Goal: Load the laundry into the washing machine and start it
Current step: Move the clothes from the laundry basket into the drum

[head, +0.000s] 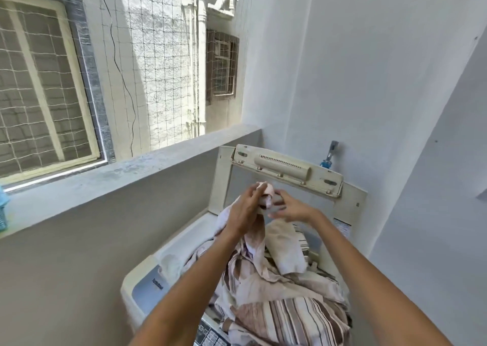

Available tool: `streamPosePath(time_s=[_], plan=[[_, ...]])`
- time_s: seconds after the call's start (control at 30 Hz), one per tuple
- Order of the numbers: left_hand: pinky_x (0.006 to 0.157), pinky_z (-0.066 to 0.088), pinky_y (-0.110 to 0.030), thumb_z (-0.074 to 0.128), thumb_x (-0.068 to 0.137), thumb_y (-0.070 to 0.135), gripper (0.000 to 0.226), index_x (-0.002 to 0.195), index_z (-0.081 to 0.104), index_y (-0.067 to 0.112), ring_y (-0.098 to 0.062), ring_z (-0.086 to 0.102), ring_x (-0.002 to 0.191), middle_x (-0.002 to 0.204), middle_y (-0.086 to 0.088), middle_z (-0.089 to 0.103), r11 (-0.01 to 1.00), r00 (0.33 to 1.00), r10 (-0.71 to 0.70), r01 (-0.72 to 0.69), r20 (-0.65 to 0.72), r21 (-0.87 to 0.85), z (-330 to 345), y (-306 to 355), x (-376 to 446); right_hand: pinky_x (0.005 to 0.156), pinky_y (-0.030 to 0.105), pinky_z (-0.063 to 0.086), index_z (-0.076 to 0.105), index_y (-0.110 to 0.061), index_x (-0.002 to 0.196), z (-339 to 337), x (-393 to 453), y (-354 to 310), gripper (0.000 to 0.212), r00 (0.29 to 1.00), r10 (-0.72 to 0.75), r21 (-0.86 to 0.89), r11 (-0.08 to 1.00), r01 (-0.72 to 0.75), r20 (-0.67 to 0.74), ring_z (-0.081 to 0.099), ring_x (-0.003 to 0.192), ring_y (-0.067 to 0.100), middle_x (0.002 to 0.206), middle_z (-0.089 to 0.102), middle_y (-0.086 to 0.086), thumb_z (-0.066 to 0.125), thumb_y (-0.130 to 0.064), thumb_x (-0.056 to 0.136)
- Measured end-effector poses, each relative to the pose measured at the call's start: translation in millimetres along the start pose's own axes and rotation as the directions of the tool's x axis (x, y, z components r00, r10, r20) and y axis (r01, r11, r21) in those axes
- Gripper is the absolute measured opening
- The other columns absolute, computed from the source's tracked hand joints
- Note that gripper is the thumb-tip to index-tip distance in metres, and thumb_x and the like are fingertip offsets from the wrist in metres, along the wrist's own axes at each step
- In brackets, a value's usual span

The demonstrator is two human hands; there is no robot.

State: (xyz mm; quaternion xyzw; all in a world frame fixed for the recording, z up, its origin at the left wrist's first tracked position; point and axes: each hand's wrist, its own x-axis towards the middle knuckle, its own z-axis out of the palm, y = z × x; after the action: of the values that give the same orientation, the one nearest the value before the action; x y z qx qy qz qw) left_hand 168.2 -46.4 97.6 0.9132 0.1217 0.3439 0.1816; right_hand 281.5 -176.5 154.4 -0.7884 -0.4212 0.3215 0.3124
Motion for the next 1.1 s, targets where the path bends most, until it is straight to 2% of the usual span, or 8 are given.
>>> streamPosePath(time_s=[0.17,0.37,0.53,0.63,0.8,0.9,0.97,1.1], plan=[[0.07,0.046,-0.033,0.047,0.075,-0.005,0.068,0.139,0.045,0.017,-0.033,0.059,0.105,0.139,-0.007,0.047,0.987,0.968,-0.113,0.083,-0.225,-0.139,-19.6,6.1,23.7,0.089,0.033,0.046,0.007,-0.021,0.15,53.0,-1.6,71.6,0.098,0.973,0.229,-0.214,0.95,-0.226,-0.014,0.042,0.13,0.03,0.148,0.032,0.007,0.072,-0.041,0.08],[0.06,0.051,-0.04,0.051,0.084,0.0,0.072,0.146,0.032,0.029,-0.034,0.054,0.115,0.148,-0.009,0.037,0.965,0.997,-0.027,0.043,-0.068,0.257,-26.1,-4.5,12.6,0.079,0.036,0.049,0.055,-0.014,0.115,69.8,19.0,71.1,0.037,0.91,0.055,-0.256,0.951,-0.173,-0.411,0.061,0.101,0.033,0.111,0.064,0.018,0.047,-0.027,0.081],[0.097,0.042,-0.044,0.04,0.094,0.025,0.054,0.147,0.028,0.026,-0.037,0.04,0.131,0.154,-0.018,0.024,0.934,0.98,-0.073,0.002,0.185,0.357,1.4,-29.8,-23.3,0.076,0.036,0.046,0.068,-0.004,0.101,17.5,22.3,26.0,0.024,0.788,0.123,-0.054,0.98,-0.194,-0.603,0.062,0.102,0.037,0.108,0.067,0.024,0.049,-0.01,0.088],[0.11,0.028,-0.05,0.012,0.083,0.056,0.079,0.147,0.028,0.013,-0.036,0.026,0.141,0.155,-0.018,0.02,0.937,0.961,-0.215,0.153,0.172,0.313,17.1,-29.1,-30.6,0.079,0.035,0.046,0.068,-0.005,0.103,2.9,24.7,-27.2,0.033,0.757,0.037,0.054,0.999,-0.003,-0.652,0.062,0.102,0.035,0.107,0.068,0.022,0.044,-0.015,0.084],[0.117,0.001,-0.049,-0.002,0.085,0.054,0.08,0.151,0.007,0.011,-0.026,0.001,0.148,0.16,-0.01,0.003,0.916,0.945,-0.321,0.294,0.06,0.275,1.7,-34.8,-4.6,0.072,0.031,0.041,0.067,-0.003,0.099,-7.0,38.1,-102.8,0.027,0.72,-0.041,0.088,0.986,0.141,-0.692,0.062,0.097,0.032,0.102,0.068,0.019,0.045,-0.005,0.084],[0.118,0.01,-0.049,0.019,0.089,0.058,0.078,0.149,0.018,0.009,-0.026,0.016,0.145,0.155,-0.013,0.022,0.928,0.927,-0.369,0.372,-0.072,0.037,-16.5,-43.7,0.1,0.076,0.033,0.045,0.065,-0.004,0.1,-7.9,46.3,-109.7,0.026,0.721,-0.004,0.107,0.988,0.109,-0.693,0.061,0.098,0.03,0.103,0.068,0.016,0.045,-0.005,0.084],[0.112,0.025,-0.025,0.028,0.078,0.071,0.095,0.149,0.016,0.009,-0.004,0.034,0.135,0.143,0.0,0.038,0.888,0.918,-0.38,0.327,-0.115,-0.322,-27.2,-43.1,-2.4,0.071,0.031,0.041,0.066,-0.008,0.085,-0.1,48.7,-100.4,0.021,0.758,-0.008,0.07,0.995,0.071,-0.652,0.059,0.088,0.026,0.093,0.065,0.015,0.045,-0.003,0.084],[0.104,0.035,-0.027,0.055,0.07,0.072,0.113,0.152,-0.004,0.02,-0.01,0.04,0.13,0.155,0.005,0.021,0.852,0.957,-0.258,0.289,0.13,-0.437,-32.7,-46.4,6.7,0.057,0.029,0.039,0.062,-0.009,0.071,26.3,52.3,-75.7,0.024,0.86,-0.043,0.005,0.999,0.053,-0.508,0.053,0.06,0.022,0.065,0.058,0.007,0.044,0.003,0.08]])
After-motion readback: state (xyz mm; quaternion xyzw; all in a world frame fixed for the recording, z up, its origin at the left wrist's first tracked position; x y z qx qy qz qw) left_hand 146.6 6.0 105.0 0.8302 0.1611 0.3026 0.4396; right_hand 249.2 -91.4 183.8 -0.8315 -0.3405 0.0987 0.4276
